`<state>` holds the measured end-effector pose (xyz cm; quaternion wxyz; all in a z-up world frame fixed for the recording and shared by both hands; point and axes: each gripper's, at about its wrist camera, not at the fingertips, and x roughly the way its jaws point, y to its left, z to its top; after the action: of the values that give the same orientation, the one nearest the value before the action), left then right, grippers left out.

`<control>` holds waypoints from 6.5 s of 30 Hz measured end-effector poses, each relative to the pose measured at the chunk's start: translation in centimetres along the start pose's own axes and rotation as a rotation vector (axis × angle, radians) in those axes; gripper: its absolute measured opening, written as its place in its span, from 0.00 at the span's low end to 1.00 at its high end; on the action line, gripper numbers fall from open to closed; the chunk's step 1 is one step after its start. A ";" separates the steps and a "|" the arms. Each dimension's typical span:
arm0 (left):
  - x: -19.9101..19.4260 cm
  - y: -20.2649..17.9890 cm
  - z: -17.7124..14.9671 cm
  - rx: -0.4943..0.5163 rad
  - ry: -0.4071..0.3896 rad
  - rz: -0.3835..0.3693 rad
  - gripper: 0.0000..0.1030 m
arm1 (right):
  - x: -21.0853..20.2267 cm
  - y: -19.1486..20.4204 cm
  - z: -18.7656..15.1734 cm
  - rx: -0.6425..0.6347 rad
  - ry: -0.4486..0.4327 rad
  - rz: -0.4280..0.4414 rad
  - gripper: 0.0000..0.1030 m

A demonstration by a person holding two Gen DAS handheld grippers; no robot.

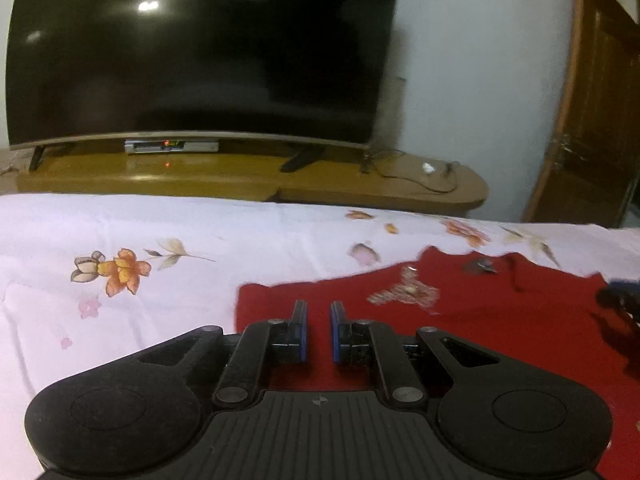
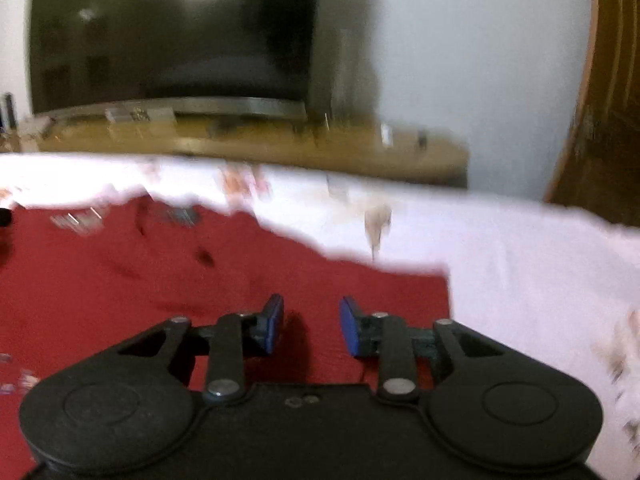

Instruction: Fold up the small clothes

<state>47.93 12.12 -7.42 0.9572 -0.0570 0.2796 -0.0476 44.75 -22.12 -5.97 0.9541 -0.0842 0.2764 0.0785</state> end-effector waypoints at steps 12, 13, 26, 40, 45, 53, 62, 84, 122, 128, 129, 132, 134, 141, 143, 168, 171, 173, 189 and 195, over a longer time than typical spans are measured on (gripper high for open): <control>-2.9 -0.8 -3.8 0.082 0.054 0.110 0.27 | -2.7 -0.8 -4.5 0.005 0.073 0.032 0.49; -3.1 -0.5 -4.0 0.086 0.054 0.132 0.36 | -2.8 -1.5 -4.7 0.023 0.078 -0.009 0.53; -14.3 3.4 -10.4 -0.152 0.137 0.086 0.67 | -9.8 -7.9 -8.7 0.313 0.100 0.136 0.49; -22.4 3.3 -18.2 -0.411 0.227 -0.291 0.57 | -21.8 -9.6 -18.0 0.676 0.246 0.283 0.50; -25.1 3.9 -22.3 -0.572 0.256 -0.401 0.39 | -25.5 -7.8 -20.3 0.751 0.280 0.317 0.50; -24.8 3.5 -24.8 -0.723 0.247 -0.545 0.40 | -27.8 -5.4 -23.7 0.982 0.314 0.488 0.50; -22.6 1.7 -24.1 -0.677 0.280 -0.490 0.03 | -25.6 -5.7 -24.1 1.085 0.310 0.508 0.06; -27.0 3.0 -24.5 -0.667 0.113 -0.473 0.03 | -28.3 -6.0 -22.3 0.820 0.217 0.406 0.04; -7.5 3.0 -0.2 -0.485 -0.008 -0.366 0.03 | -8.8 -11.8 -0.1 0.568 0.015 0.400 0.05; -1.4 2.8 -0.1 -0.465 0.051 -0.308 0.03 | -2.2 -12.7 -1.3 0.597 0.077 0.414 0.05; -0.2 2.9 -0.2 -0.463 0.058 -0.283 0.03 | -1.2 -12.8 -1.4 0.599 0.085 0.411 0.07; 2.8 3.8 -1.1 -0.529 0.106 -0.252 0.16 | 1.9 -13.5 -1.9 0.642 0.092 0.421 0.32; 3.2 3.8 -1.7 -0.542 0.079 -0.265 0.35 | 2.4 -13.7 -2.0 0.648 0.059 0.411 0.47; 2.3 2.9 -1.5 -0.482 -0.020 -0.226 0.81 | 1.9 -13.9 -2.3 0.607 -0.003 0.388 0.69; 2.6 2.3 -1.2 -0.413 0.014 -0.201 0.80 | 2.3 -13.6 -2.2 0.595 0.015 0.386 0.67; 1.0 2.7 0.4 -0.250 -0.085 0.006 0.00 | 2.3 -7.6 0.8 0.158 -0.047 0.154 0.11; 2.9 3.2 -0.1 -0.258 0.016 0.031 0.00 | 3.0 -8.3 1.1 0.176 -0.066 0.109 0.08; 3.3 4.0 -0.1 -0.308 0.030 -0.023 0.00 | 5.2 -8.6 0.5 0.196 0.035 0.096 0.10; 5.8 -0.6 2.1 -0.048 0.125 -0.097 0.06 | 6.6 -7.1 1.8 0.087 0.104 0.207 0.31; 2.9 -0.7 1.4 -0.070 -0.111 -0.002 0.03 | 3.8 -5.7 1.8 0.001 -0.078 0.109 0.09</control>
<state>51.06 11.18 -7.66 0.9686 -0.0935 0.2276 -0.0356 49.93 -26.89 -5.85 0.9585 -0.0654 0.2432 0.1334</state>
